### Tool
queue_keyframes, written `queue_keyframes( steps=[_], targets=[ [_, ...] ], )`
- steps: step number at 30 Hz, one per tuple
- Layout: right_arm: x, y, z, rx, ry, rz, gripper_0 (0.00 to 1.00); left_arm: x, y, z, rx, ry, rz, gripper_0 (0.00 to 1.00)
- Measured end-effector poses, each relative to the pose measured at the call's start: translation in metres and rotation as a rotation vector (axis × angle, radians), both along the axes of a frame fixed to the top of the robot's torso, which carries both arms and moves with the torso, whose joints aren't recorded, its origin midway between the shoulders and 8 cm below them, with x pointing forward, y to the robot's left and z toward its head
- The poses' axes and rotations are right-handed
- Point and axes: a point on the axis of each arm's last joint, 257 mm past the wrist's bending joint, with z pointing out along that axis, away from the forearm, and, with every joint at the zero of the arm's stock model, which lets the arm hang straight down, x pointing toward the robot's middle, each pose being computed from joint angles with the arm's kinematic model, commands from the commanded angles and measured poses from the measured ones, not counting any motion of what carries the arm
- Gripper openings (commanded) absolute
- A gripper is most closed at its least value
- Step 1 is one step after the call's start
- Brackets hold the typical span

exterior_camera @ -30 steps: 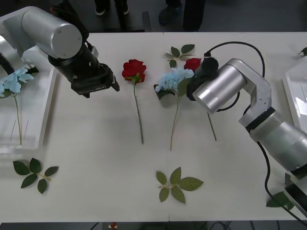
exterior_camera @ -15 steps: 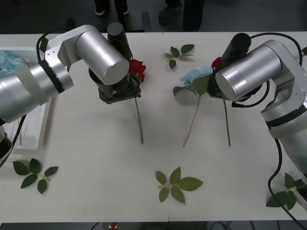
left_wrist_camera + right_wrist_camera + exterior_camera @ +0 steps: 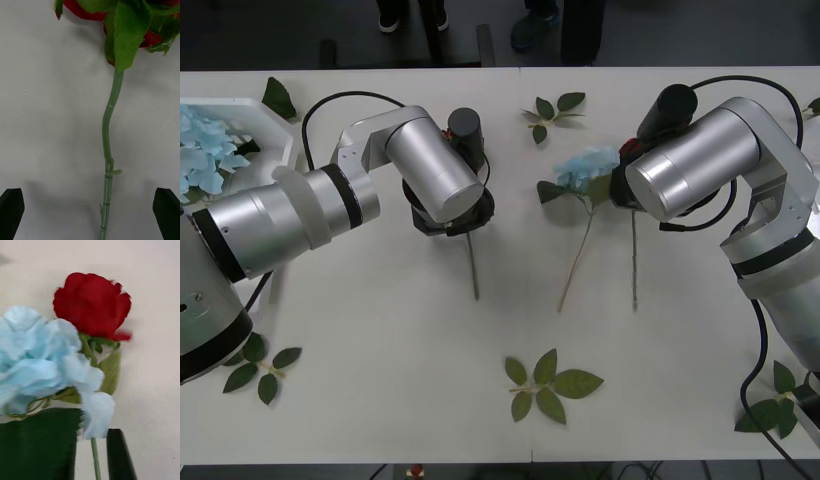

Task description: Place the red flowers into the right box and the blue flowers into the left box. If a person shows an open palm, hand one flower to the person first, then continue sorting.

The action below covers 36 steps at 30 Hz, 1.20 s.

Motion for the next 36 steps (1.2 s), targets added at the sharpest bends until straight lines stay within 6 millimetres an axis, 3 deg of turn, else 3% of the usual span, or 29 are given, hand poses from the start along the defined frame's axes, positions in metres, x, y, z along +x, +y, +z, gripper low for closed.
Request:
queue_keyframes(
  steps=[5,10,17,22,23,24,26,28,36],
  targets=[
    [0.001,-0.006,0.002,-0.021,-0.008,-0.013,0.55,0.006,-0.006,-0.004,-0.004,-0.021,-0.002,1.0],
    [-0.005,-0.023,0.001,-0.075,0.016,-0.047,0.55,0.011,-0.01,-0.006,0.004,-0.051,-0.02,1.0],
    [-0.02,-0.064,0.002,-0.252,0.106,-0.004,0.55,0.01,-0.005,-0.02,0.063,-0.074,-0.068,1.0],
    [-0.016,-0.071,-0.003,-0.252,0.082,0.007,0.55,0.012,-0.005,-0.019,0.068,-0.084,-0.075,1.0],
    [-0.014,-0.069,-0.007,-0.24,0.072,0.019,0.55,0.012,-0.005,-0.019,0.068,-0.084,-0.075,0.75],
    [-0.013,-0.067,-0.012,-0.228,0.066,0.029,0.55,0.012,-0.005,-0.019,0.068,-0.084,-0.075,0.4],
    [-0.011,-0.067,-0.022,-0.214,0.054,0.04,0.55,0.013,-0.004,-0.019,0.071,-0.087,-0.073,0.12],
    [-0.011,-0.069,-0.033,-0.206,0.051,0.045,0.55,0.014,-0.002,-0.019,0.075,-0.09,-0.073,0.0],
    [-0.005,-0.067,-0.065,-0.144,0.026,0.075,0.55,0.016,-0.004,-0.018,0.066,-0.098,-0.076,0.0]
  ],
)
